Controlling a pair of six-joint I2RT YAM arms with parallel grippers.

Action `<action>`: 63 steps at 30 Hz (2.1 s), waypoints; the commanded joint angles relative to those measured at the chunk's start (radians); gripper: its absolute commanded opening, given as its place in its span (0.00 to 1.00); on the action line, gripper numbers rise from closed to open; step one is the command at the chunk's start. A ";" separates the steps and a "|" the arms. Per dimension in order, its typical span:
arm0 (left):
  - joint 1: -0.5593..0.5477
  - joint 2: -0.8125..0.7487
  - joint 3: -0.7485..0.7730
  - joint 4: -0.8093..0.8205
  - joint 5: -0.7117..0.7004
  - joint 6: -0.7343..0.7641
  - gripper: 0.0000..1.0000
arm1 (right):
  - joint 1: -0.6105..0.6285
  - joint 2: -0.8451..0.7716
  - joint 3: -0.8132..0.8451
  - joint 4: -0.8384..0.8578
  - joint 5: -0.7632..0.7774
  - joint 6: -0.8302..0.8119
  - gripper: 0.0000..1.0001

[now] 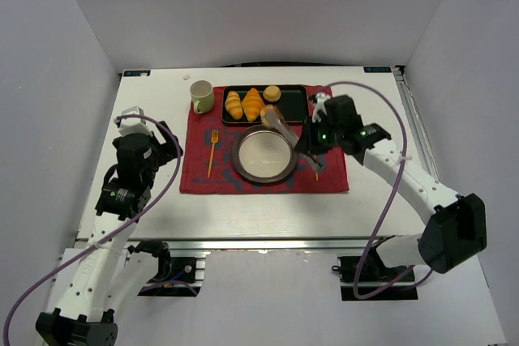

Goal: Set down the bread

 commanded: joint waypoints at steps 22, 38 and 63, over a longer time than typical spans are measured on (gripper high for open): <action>-0.004 -0.021 0.021 -0.010 0.027 -0.037 0.98 | 0.054 -0.084 -0.243 0.020 -0.038 -0.023 0.54; -0.004 -0.007 0.040 -0.018 0.038 -0.040 0.98 | 0.054 -0.155 -0.134 -0.075 0.027 -0.024 0.56; -0.003 -0.009 0.067 -0.029 0.053 -0.031 0.98 | -0.384 -0.105 -0.172 -0.015 0.515 -0.056 0.54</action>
